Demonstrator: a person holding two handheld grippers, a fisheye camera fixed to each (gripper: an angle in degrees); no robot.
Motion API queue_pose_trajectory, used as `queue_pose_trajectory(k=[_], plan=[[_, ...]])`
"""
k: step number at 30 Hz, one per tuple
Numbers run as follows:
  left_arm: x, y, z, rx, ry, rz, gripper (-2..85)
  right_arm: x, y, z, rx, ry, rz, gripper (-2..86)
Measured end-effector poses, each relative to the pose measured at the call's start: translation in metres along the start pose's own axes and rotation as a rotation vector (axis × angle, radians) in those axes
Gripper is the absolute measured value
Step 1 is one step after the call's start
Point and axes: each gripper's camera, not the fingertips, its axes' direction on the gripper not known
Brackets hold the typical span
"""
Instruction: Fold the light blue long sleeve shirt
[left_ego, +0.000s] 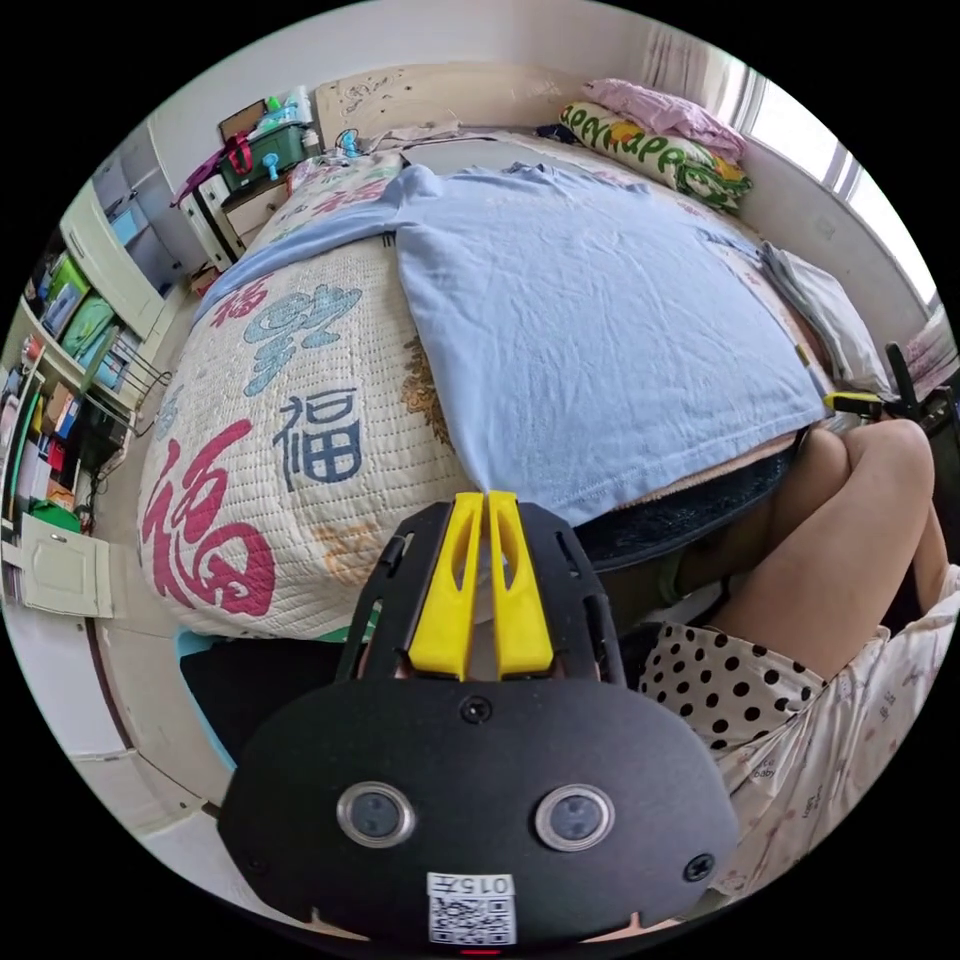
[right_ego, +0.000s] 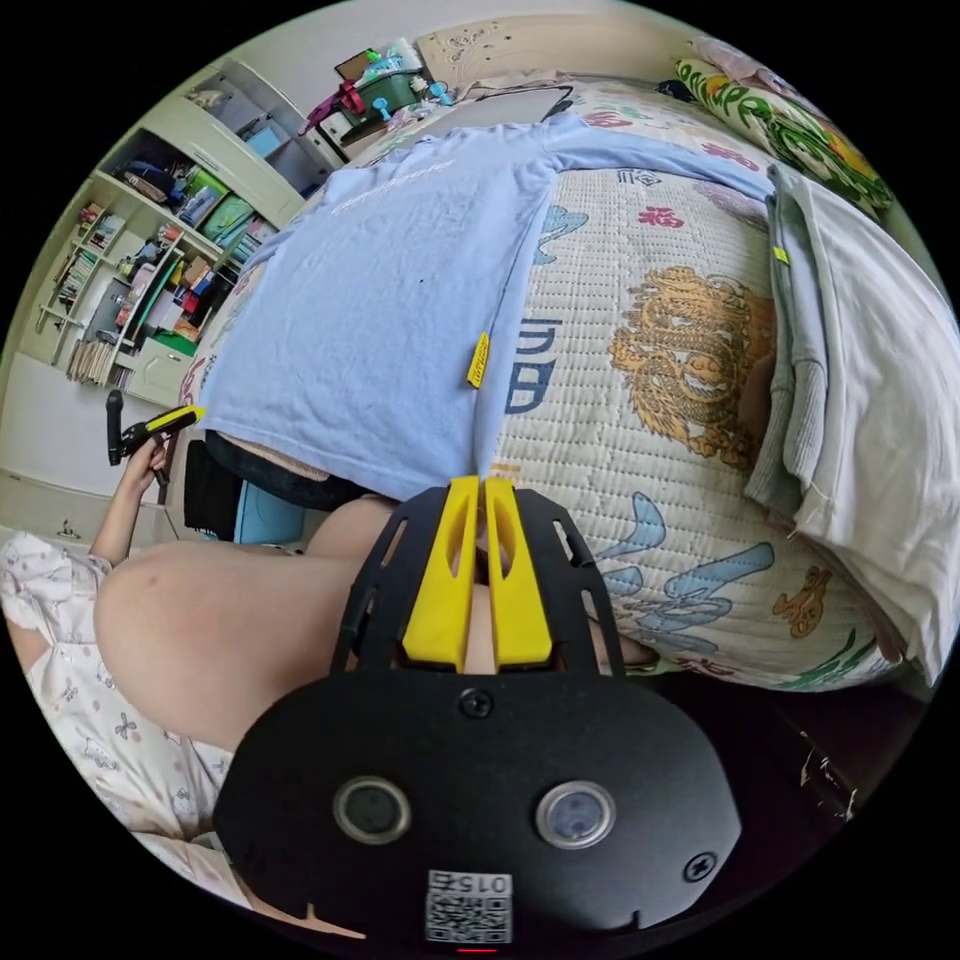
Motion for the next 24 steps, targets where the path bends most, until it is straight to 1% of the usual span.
queue_pose_trajectory(k=[3, 10, 16, 20, 24], plan=[[0.001, -0.003, 0.022, -0.032, -0.021, -0.018, -0.3, -0.009, 0.01, 0.031, -0.012, 0.079, -0.04, 0.1], [0.012, -0.001, 0.055, -0.073, -0.152, 0.052, -0.4, -0.05, 0.049, 0.103, -0.008, 0.34, -0.2, 0.1], [0.008, 0.002, 0.077, -0.098, -0.199, 0.054, -0.5, -0.033, 0.073, 0.143, 0.009, 0.284, -0.167, 0.1], [-0.005, 0.003, 0.088, -0.106, -0.188, 0.039, -0.5, -0.022, 0.095, 0.167, 0.063, 0.239, -0.119, 0.2], [-0.019, 0.006, 0.095, -0.1, -0.167, 0.012, -0.5, -0.024, 0.109, 0.189, 0.076, 0.239, -0.114, 0.2]])
